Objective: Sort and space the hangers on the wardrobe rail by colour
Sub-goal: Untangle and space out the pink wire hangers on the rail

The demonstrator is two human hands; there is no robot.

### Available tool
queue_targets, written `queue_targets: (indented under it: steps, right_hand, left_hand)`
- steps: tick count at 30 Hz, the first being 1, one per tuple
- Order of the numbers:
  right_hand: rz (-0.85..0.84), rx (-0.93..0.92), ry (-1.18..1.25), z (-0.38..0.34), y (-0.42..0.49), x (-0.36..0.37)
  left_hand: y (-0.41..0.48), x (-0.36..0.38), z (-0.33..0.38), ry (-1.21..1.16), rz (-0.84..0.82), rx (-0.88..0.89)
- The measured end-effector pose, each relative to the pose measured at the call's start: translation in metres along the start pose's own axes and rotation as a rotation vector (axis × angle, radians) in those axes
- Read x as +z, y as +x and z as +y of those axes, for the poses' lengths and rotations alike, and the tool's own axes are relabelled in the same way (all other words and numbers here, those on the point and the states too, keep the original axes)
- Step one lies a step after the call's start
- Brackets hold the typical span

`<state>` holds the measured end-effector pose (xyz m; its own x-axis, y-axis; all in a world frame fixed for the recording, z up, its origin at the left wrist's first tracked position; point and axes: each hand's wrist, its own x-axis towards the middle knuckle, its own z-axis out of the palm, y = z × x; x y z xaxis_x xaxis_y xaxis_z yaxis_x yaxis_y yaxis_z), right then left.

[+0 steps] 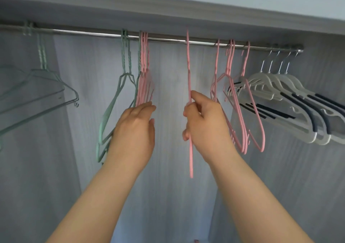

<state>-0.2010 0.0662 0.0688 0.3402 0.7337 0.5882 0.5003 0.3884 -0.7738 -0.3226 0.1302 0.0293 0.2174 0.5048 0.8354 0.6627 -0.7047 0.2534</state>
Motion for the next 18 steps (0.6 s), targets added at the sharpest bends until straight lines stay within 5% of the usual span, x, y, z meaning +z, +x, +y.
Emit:
queue_targets:
  steps: [8,13,16,18]
  right_hand:
    - [0.072,0.212,0.115,-0.004,0.032,-0.007]
    - [-0.003,0.334,-0.012,0.0,0.032,-0.01]
    - [-0.056,0.26,-0.423,-0.003,0.025,-0.012]
    - [0.054,-0.023,-0.592,-0.018,0.012,-0.006]
  left_hand:
    - [-0.006,-0.019,0.006,-0.578,0.0,-0.232]
    - [-0.01,-0.031,0.005,-0.701,0.022,-0.324]
    - [-0.013,-0.038,0.001,-0.766,0.026,-0.345]
    - [-0.016,-0.042,-0.002,-0.804,0.004,-0.36]
